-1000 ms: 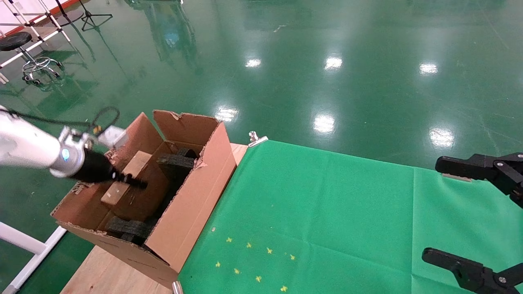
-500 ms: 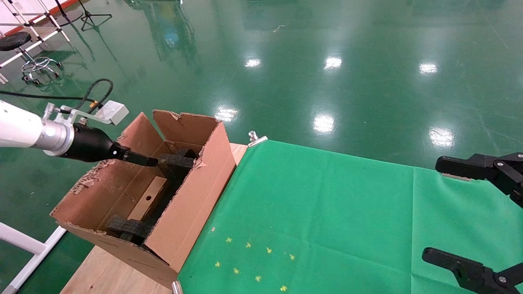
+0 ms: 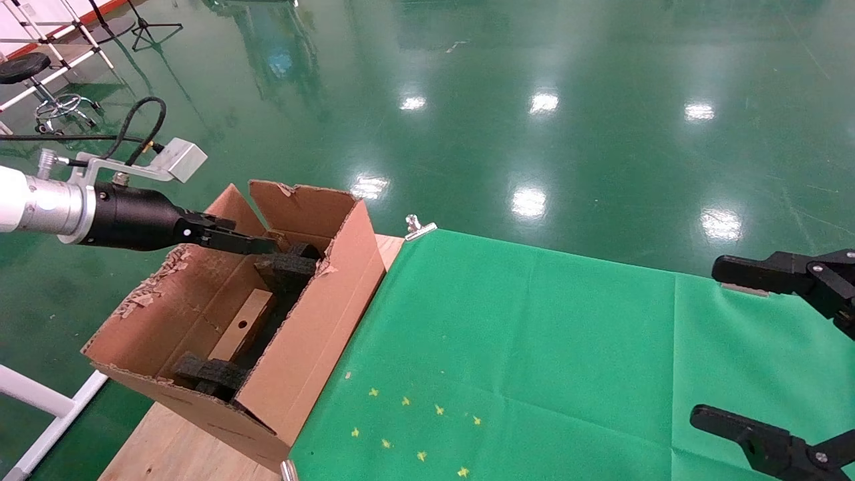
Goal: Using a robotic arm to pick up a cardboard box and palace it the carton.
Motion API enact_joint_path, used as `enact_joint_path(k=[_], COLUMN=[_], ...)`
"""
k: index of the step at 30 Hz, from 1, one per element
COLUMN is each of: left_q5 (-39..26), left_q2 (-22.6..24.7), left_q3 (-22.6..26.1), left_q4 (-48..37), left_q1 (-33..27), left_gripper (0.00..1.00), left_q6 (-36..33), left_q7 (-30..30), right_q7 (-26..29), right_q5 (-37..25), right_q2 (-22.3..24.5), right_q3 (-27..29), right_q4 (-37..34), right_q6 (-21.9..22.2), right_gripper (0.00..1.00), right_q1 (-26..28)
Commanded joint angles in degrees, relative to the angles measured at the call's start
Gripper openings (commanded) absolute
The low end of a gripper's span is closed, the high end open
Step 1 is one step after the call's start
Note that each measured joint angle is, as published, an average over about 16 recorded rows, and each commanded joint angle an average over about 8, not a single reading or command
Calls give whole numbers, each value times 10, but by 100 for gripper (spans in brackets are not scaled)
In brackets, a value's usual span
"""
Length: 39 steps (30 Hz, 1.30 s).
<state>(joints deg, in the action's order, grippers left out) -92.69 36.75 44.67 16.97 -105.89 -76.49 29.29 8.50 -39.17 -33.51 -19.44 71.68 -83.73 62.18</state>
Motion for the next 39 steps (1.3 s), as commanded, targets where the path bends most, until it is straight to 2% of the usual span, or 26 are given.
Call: enact_joint_path(k=[1, 8, 39], left_q5=[-1, 31, 295], left_q2=[-1, -1, -10], left_q3=[1, -17, -166], left_q4=[2, 36, 329], left_q1=[-1, 28, 257], left_gripper=[100, 100, 100], left_q6=[-1, -6, -54], left_q7=[1, -11, -107], right_q7=[0, 0, 0], right_q5=[0, 0, 0], right_q2=[0, 0, 0], right_q3=[0, 0, 0], right_q4=[0, 0, 0], right_q6=[0, 0, 0], right_gripper=[100, 100, 100], right_q1=[0, 0, 0])
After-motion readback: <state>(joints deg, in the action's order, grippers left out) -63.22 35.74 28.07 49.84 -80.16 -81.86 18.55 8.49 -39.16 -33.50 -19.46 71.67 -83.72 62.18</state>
